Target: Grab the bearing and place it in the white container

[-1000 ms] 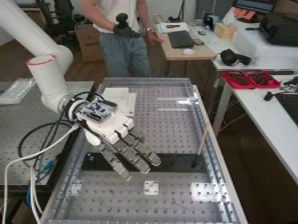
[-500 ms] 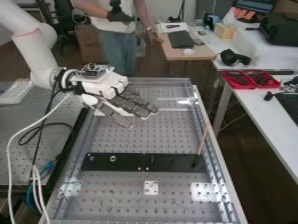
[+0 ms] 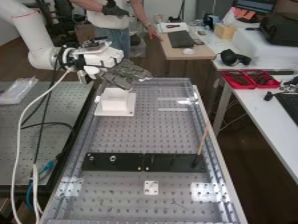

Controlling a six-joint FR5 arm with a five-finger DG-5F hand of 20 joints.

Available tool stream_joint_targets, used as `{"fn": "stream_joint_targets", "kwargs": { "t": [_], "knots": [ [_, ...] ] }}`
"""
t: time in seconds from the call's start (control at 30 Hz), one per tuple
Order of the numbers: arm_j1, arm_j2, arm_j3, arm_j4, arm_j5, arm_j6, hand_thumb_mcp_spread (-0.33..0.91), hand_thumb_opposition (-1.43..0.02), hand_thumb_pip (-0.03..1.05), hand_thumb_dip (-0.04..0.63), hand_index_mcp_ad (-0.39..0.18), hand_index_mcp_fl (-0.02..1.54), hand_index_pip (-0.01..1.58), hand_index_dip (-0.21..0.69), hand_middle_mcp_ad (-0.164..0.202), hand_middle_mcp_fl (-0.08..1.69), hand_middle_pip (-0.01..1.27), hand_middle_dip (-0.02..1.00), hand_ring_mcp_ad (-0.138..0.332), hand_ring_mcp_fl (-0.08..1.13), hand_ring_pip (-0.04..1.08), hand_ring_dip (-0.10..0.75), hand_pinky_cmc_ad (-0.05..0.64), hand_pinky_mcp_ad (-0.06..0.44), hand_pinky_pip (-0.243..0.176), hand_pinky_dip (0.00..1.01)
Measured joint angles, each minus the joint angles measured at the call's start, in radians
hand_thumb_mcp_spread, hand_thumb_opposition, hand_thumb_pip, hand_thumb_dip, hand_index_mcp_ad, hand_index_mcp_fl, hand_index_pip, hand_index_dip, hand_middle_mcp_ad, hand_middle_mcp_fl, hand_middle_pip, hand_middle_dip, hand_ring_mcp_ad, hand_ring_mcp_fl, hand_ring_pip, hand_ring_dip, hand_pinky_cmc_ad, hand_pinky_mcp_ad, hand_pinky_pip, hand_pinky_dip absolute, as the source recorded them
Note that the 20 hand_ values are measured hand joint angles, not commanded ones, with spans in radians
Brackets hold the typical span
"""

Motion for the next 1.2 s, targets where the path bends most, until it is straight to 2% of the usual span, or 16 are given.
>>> {"fn": "stream_joint_targets", "kwargs": {
  "t": [0.4,0.63,0.87,1.2],
  "knots": [
    [0.241,0.027,-0.005,-0.057,0.157,0.003,0.44,-0.96,0.51,0.253,-0.058,0.43,1.46,0.098,0.051,0.14,0.14,0.21,0.11,0.02,0.1,0.089,0.335,0.244,0.021,0.19],
    [0.368,0.006,-0.001,-0.068,0.253,0.023,0.44,-0.96,0.51,0.253,-0.058,0.43,1.46,0.098,0.049,0.14,0.14,0.21,0.11,0.02,0.1,0.089,0.335,0.244,0.021,0.19],
    [0.391,-0.052,0.014,-0.087,0.295,0.081,0.44,-0.96,0.51,0.253,-0.058,0.43,1.46,0.098,0.051,0.14,0.14,0.21,0.11,0.02,0.1,0.089,0.335,0.244,0.021,0.19],
    [0.363,-0.13,0.03,-0.135,0.303,0.169,0.44,-0.96,0.51,0.253,-0.058,0.43,1.46,0.098,0.051,0.14,0.14,0.21,0.11,0.01,0.11,0.087,0.335,0.244,0.021,0.19]
  ]
}}
